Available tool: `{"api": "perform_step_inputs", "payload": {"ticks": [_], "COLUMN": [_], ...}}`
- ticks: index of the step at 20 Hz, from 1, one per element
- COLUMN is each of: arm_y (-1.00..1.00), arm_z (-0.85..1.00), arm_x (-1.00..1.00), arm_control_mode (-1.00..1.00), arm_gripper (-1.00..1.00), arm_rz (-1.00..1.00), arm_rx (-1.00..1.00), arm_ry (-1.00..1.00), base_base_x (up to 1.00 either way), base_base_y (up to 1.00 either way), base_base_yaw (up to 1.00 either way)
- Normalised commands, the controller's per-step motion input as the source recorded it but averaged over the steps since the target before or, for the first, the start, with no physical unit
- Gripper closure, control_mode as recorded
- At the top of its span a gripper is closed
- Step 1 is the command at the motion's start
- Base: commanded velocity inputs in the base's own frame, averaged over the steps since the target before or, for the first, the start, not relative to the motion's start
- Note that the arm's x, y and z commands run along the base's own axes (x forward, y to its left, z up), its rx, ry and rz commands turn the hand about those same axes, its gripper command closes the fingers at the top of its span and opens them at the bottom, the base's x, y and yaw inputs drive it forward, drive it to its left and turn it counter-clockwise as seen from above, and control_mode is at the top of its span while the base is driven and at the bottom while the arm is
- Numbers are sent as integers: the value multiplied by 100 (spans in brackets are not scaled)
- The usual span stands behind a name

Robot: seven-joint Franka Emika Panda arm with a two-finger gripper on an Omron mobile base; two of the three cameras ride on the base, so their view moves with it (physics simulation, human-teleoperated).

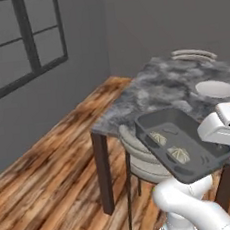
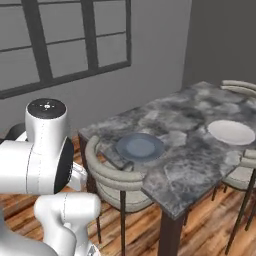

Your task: Place two dumplings into each of the tupperware containers and then place the containers in the fridge.

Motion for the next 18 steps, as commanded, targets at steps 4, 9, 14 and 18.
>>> {"api": "perform_step_inputs", "payload": {"ticks": [4,9,14,18], "arm_y": [0,0,0,0], "arm_z": [0,0,0,0], "arm_x": [0,0,0,0], "arm_control_mode": [100,100,100,100], "arm_gripper": [100,100,100,100], "arm_rz": [0,0,0,0], "arm_rx": [0,0,0,0], "arm_ry": [0,0,0,0], "base_base_x": [0,4,9,23], "base_base_y": [30,35,40,52], "base_base_yaw": [75,73,64,62]}}
